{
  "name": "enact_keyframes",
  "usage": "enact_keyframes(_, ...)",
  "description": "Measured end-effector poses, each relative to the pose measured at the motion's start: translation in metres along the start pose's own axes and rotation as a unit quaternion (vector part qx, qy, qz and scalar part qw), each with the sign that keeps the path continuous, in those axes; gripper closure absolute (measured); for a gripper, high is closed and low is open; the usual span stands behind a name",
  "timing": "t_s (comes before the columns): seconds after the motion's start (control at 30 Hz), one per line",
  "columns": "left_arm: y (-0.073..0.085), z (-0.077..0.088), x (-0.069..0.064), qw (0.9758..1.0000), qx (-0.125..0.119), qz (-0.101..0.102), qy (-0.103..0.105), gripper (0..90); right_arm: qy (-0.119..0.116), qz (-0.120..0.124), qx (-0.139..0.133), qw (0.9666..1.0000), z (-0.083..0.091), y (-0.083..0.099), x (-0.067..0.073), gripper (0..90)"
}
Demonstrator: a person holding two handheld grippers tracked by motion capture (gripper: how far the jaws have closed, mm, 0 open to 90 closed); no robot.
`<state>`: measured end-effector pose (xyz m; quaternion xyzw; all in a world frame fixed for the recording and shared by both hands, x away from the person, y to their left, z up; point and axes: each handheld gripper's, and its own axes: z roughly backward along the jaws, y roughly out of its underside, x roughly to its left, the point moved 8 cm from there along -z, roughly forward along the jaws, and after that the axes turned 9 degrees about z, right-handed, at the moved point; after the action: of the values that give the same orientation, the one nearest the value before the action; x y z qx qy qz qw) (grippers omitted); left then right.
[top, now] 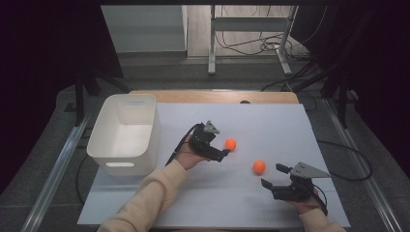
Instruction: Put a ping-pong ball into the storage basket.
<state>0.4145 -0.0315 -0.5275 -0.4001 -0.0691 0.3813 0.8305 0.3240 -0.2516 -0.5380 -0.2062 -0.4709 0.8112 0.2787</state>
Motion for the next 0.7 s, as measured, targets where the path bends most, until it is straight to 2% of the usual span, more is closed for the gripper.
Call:
enact_keyframes(0.1, -0.003, -0.005, -0.001, 0.9999, 0.005, -0.009, -0.007, 6.2, -0.003, 0.001, -0.002, 1.0, 0.001, 0.0, 0.001, 15.1)
enact_keyframes(0.27, -0.006, -0.015, -0.004, 0.9999, 0.012, -0.008, -0.008, 6.3, -0.006, 0.002, -0.006, 1.0, 0.002, -0.001, 0.002, 15.2)
enact_keyframes(0.7, -0.007, -0.032, 0.004, 0.9997, 0.022, 0.01, -0.009, 6.3, -0.008, 0.003, -0.001, 1.0, 0.001, 0.0, 0.002, 15.2)
